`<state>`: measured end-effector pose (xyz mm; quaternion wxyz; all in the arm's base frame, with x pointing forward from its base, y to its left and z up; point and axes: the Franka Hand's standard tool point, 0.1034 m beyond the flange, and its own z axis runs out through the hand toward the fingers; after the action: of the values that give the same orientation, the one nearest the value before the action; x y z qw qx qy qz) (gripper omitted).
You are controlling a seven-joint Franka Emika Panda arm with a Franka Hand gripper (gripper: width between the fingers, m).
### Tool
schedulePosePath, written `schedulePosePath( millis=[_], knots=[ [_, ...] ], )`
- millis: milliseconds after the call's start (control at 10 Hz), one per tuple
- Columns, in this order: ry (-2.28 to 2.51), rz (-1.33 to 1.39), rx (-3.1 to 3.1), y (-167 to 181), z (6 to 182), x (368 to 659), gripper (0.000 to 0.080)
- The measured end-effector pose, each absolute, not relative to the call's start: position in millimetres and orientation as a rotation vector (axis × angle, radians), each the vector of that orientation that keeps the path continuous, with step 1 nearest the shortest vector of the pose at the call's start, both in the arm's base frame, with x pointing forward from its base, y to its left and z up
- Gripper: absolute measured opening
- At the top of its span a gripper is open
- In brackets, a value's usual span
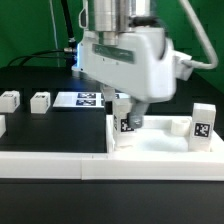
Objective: Assemble square table
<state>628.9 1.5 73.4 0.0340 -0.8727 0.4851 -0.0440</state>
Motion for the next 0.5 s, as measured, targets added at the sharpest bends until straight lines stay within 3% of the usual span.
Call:
schedulePosePath(
  millis=[100, 500],
  knots=[
    [1.169, -0.165, -2.844, -1.5, 72.9, 623.6, 0.0644],
    [0.785, -0.181, -2.997, -2.4, 73.7, 625.3, 0.0649]
  ],
)
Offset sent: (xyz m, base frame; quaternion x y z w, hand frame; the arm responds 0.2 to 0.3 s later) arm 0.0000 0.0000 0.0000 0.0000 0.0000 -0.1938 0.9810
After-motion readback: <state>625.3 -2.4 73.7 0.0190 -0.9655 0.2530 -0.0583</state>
